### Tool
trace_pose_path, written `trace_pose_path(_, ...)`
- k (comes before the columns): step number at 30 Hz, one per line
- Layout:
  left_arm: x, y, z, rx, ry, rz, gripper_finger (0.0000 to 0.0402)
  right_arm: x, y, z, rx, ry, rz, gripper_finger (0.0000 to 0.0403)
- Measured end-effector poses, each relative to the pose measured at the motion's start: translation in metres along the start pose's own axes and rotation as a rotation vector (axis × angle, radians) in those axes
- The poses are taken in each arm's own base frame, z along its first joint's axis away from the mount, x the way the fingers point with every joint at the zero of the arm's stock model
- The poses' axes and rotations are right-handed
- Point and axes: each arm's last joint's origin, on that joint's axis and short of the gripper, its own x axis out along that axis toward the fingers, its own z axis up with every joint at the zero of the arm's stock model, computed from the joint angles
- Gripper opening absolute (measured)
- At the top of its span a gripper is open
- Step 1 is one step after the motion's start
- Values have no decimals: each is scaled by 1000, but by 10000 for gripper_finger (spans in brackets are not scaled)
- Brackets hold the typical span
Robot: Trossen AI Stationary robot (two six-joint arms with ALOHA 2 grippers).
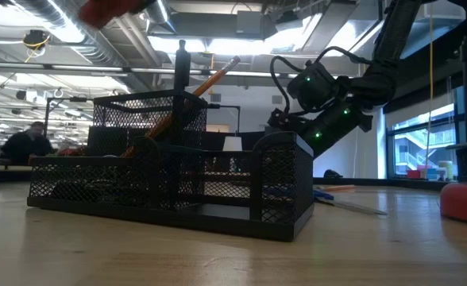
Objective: Pick and place office supplies into organizer
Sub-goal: Put the red eraser into the desk organizer
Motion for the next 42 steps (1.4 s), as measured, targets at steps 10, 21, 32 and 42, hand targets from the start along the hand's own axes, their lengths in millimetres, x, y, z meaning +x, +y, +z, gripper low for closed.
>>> trace_pose_path(10,55,-29,-5,13,134,32,68,0,0,0,27,0,0,225)
trace_pose_path(21,91,-16,-8,-13,234,94,68,0,0,0,27,0,0,225)
trace_pose_path(32,97,-3,-7,-41,252,114,68,0,0,0,27,0,0,225)
trace_pose_path(42,106,0,-9,-49,280,115,68,0,0,0,27,0,0,225)
